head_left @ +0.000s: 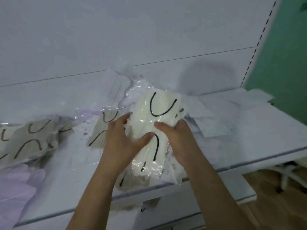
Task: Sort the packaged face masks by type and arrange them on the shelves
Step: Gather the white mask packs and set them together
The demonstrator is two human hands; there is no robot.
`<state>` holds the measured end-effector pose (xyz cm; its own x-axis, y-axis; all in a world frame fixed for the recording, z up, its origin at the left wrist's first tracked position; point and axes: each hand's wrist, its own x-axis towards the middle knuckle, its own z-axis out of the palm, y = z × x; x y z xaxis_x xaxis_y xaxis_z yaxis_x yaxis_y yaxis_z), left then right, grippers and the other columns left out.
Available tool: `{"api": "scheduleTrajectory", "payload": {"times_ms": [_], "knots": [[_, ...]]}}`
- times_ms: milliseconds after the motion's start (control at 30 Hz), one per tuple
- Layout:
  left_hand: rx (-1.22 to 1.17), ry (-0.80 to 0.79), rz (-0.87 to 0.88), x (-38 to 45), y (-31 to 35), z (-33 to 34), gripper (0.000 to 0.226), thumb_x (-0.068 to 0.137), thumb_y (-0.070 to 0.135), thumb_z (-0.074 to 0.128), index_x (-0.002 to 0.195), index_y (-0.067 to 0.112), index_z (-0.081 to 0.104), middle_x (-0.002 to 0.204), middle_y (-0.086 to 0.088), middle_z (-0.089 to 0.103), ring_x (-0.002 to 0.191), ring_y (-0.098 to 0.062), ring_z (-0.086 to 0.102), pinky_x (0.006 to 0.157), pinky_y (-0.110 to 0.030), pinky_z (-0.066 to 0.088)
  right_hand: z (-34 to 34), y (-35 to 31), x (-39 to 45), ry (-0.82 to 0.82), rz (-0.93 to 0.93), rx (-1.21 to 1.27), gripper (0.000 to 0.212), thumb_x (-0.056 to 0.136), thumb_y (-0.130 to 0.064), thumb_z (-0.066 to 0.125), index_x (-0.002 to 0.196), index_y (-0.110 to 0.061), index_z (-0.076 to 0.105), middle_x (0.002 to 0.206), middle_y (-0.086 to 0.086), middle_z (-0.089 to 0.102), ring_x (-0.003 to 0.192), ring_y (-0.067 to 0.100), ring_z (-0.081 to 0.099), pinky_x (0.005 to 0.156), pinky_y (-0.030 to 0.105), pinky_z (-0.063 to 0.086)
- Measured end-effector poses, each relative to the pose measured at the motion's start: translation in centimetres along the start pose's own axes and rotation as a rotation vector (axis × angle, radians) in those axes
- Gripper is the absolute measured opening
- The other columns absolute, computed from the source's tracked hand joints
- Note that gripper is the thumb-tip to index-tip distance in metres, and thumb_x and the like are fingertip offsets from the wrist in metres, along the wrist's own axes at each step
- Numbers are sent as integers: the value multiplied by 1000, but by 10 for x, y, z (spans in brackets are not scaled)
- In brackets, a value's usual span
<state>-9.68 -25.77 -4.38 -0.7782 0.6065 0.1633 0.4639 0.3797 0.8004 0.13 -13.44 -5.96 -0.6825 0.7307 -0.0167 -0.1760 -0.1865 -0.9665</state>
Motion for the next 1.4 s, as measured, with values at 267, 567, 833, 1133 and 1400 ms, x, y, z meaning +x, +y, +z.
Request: {"api": "scheduleTrajectory", "payload": {"times_ms": [267,567,833,1133,1400], "knots": [[-452,-126,-202,19,25,14,19,79,32,83,89,27,68,74,8,77,58,-8,72,47,-24,53,-96,-37,24,284,-182,-707,48,91,-54,56,131,-28,56,131,-10,60,118,7,55,110,35,41],[-785,-277,-247,41,56,63,24,82,14,79,101,25,70,92,7,79,81,-12,76,74,-36,58,-149,-32,7,191,-69,-1124,92,78,-75,49,155,-35,18,162,-9,19,148,12,16,122,36,15],[-509,-383,108,29,95,115,30,85,25,78,113,27,68,99,12,77,91,-7,74,69,-19,57,-139,-84,31,57,-161,-287,46,81,-28,79,123,-19,62,112,-2,73,102,15,70,91,42,57],[-427,-303,42,17,105,123,40,87,17,77,124,26,64,110,11,76,103,-6,72,89,-29,59,-155,-106,63,-286,-13,-8,33,90,-19,68,122,-13,66,116,5,72,108,21,68,98,46,52],[-361,-65,-32,-2,74,94,51,88,33,77,135,28,57,124,9,71,116,-11,67,97,-40,55,-105,-92,67,-556,-49,-269,41,77,-13,80,116,-12,66,105,3,75,98,20,72,88,44,58]]}}
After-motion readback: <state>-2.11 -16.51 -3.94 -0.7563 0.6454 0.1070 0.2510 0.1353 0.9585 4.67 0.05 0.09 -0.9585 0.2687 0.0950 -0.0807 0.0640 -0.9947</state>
